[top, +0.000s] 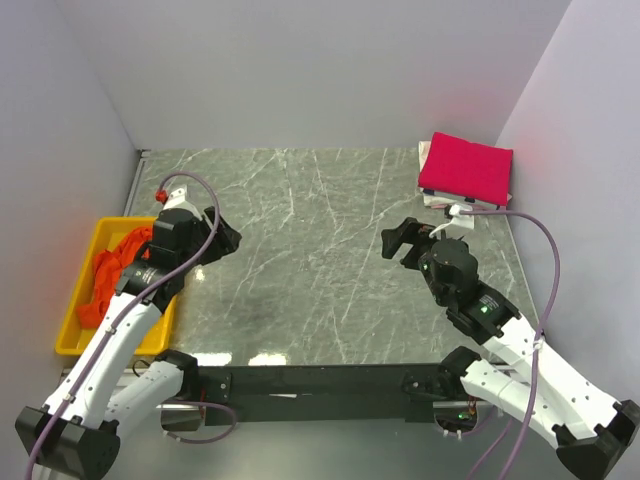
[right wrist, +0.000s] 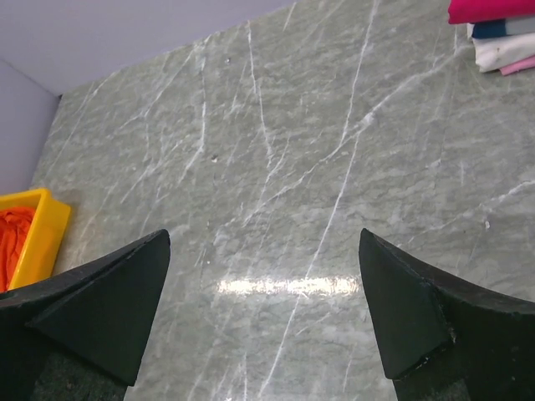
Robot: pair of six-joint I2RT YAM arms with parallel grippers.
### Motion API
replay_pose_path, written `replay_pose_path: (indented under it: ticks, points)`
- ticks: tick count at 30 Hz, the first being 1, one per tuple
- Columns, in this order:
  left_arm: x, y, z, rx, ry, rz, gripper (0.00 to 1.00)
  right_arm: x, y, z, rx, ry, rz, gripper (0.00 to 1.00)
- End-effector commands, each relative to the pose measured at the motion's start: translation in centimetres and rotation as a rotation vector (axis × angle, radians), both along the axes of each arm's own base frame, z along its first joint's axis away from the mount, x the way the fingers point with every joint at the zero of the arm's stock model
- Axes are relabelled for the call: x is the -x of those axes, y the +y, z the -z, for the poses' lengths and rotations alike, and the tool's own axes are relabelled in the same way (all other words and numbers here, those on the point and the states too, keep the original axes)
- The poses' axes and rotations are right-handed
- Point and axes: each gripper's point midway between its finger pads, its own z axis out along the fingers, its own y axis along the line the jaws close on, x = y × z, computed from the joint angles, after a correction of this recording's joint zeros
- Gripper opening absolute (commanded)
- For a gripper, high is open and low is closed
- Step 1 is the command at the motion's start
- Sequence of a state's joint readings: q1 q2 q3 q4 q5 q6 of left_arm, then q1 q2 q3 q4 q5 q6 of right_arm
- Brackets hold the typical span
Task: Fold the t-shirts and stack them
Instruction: Grab the tshirt from the pile
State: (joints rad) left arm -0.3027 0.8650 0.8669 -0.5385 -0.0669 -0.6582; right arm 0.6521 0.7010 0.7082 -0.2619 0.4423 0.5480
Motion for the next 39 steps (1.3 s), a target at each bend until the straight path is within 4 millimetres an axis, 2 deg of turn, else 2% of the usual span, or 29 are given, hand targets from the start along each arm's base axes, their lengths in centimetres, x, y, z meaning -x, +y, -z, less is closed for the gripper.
replay_pose_path:
  ticks: [1,6,7,8,9,10,11,12,13,14,15,16,18,19,21,22,23,25,26,28,29,31,32,34,37,38,39]
  points:
    - [-0.3,0.4,-1.2,0.021,-0.038,-0.046,0.69,0.0,-0.1,-1.3,0.002,-0.029,-0.009,1.00]
    - [-0.6,2.1,-1.3,0.016,0.012,-0.186,0.70,0.2,0.2,-1.0,0.065,0.007,-0.046,1.00]
    - [-0.8,3.5,-1.3,-0.010,0.016,-0.269,0.70,0.2,0.3,-0.8,0.076,0.017,-0.055,1.00]
    - [-1.2,4.0,-1.7,-0.014,0.025,-0.315,0.76,0.2,0.6,-0.7,0.081,0.026,-0.068,1.00]
    - [-1.0,5.5,-1.4,-0.054,0.045,-0.395,0.85,0.3,1.0,-0.4,0.090,0.035,-0.093,1.00]
    - [-0.9,5.5,-1.2,-0.053,0.074,-0.407,0.96,0.3,1.2,-0.2,0.091,0.043,-0.103,1.00]
    - [-0.8,7.7,-1.2,-0.105,0.084,-0.521,0.96,0.3,1.5,0.0,0.096,0.056,-0.115,1.00]
    - [-1.3,8.8,-1.5,-0.136,0.099,-0.585,0.95,0.3,1.7,0.1,0.098,0.064,-0.124,1.00]
    - [-0.8,10.6,-1.1,-0.157,0.137,-0.672,0.94,0.5,2.1,0.5,0.096,0.083,-0.148,1.00]
    - [-0.8,12.3,-1.7,-0.184,0.122,-0.761,0.92,0.4,2.3,0.7,0.098,0.093,-0.155,1.00]
    - [-1.1,13.3,-1.0,-0.180,0.146,-0.831,0.91,0.5,2.6,0.8,0.095,0.097,-0.166,1.00]
    - [-0.5,15.6,-0.5,-0.183,0.180,-0.925,0.91,0.5,2.7,0.8,0.089,0.093,-0.174,1.00]
    - [0.0,17.7,1.1,-0.163,0.249,-1.025,0.93,0.7,3.2,1.1,0.089,0.094,-0.209,1.00]
    - [0.8,20.1,1.9,-0.143,0.283,-1.123,0.93,0.8,3.4,1.2,0.087,0.095,-0.216,1.00]
    - [0.7,21.5,4.6,-0.082,0.349,-1.158,0.92,1.0,3.8,1.4,0.084,0.103,-0.246,1.00]
    - [1.1,23.1,5.6,-0.057,0.374,-1.214,0.92,1.1,4.0,1.4,0.080,0.102,-0.257,1.00]
    - [1.3,23.6,7.5,-0.061,0.435,-1.236,0.92,1.2,4.2,1.6,0.076,0.106,-0.268,1.00]
    - [1.9,25.1,9.4,-0.054,0.485,-1.324,0.92,1.5,4.8,1.9,0.067,0.114,-0.303,1.00]
    - [2.2,25.4,11.3,-0.065,0.553,-1.343,0.92,1.6,4.9,2.2,0.068,0.122,-0.307,1.00]
    - [2.4,25.7,13.3,-0.031,0.614,-1.372,0.92,1.8,5.0,2.0,0.060,0.122,-0.319,1.00]
    - [2.6,25.6,15.0,-0.031,0.674,-1.376,0.91,1.8,5.0,2.0,0.059,0.121,-0.322,1.00]
    - [2.1,25.7,16.3,-0.002,0.707,-1.384,0.91,2.1,5.2,1.8,0.049,0.113,-0.340,1.00]
    - [2.2,25.6,17.4,-0.009,0.747,-1.383,0.89,2.2,5.2,1.7,0.047,0.109,-0.342,1.00]
    - [1.7,25.6,18.0,-0.008,0.763,-1.372,0.84,2.5,5.0,1.4,0.040,0.095,-0.344,1.00]
    - [1.5,25.5,18.8,0.001,0.783,-1.350,0.65,2.7,4.7,1.1,0.033,0.081,-0.338,1.00]
    - [1.4,25.5,18.8,0.006,0.780,-1.346,0.50,2.7,4.6,1.0,0.034,0.076,-0.334,1.00]
    - [1.3,25.5,18.9,0.007,0.777,-1.337,0.40,2.7,4.6,0.9,0.032,0.072,-0.334,1.00]
